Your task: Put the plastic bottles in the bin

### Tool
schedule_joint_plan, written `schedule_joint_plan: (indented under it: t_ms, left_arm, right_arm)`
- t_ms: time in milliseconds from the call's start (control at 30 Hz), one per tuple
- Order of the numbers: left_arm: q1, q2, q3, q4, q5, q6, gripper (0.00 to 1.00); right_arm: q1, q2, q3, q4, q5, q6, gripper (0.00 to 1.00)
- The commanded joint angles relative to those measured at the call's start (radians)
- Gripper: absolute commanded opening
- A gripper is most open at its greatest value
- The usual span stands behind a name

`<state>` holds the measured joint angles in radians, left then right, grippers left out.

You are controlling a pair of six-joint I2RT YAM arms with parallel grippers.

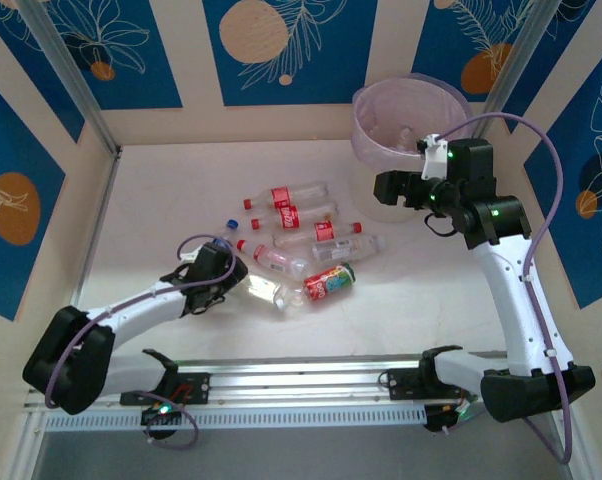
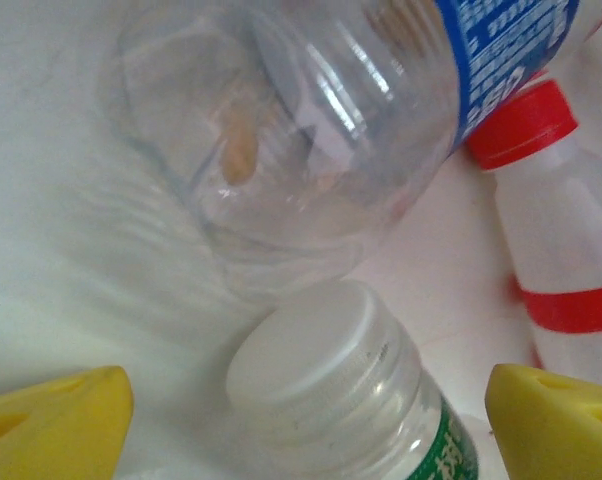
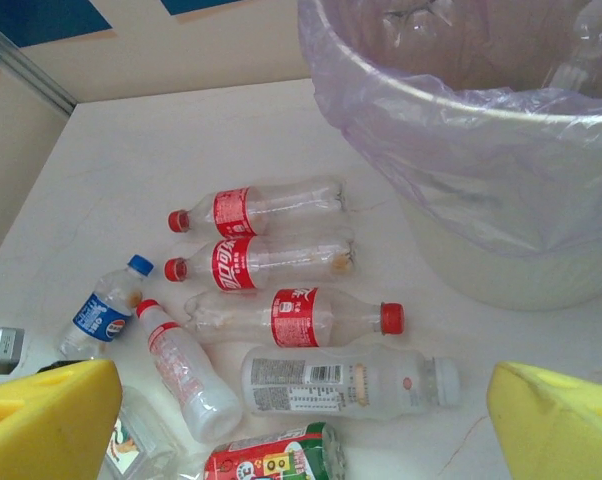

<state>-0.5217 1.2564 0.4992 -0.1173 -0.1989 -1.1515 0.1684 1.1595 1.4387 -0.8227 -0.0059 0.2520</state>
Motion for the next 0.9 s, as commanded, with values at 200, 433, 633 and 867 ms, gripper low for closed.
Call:
schedule_joint_plan:
  t_ms: [200, 433, 633, 867]
  left_arm:
    - [0.012, 0.024, -0.053, 0.126, 0.017, -0.106, 0.69]
    - [0.011, -0.031, -0.075, 0.107, 0.008, -0.109, 0.53]
    - [0.014, -0.107, -0.082, 0.058, -0.015, -0.098, 0.44]
    - [0.017, -0.145, -0.079, 0.033, -0.019, -0.079, 0.38]
  right_arm:
    - [0.003, -0.021, -0.039, -0.017, -0.047, 0.003, 0.94]
    - [0.022, -0.026, -0.041, -0.017, -0.054, 0.023, 0.94]
    - [0.053, -0.03, -0.034, -0.017, -0.058, 0.03, 0.94]
    - [0.089, -0.03, -0.018, -0.02, -0.054, 0.031, 0.94]
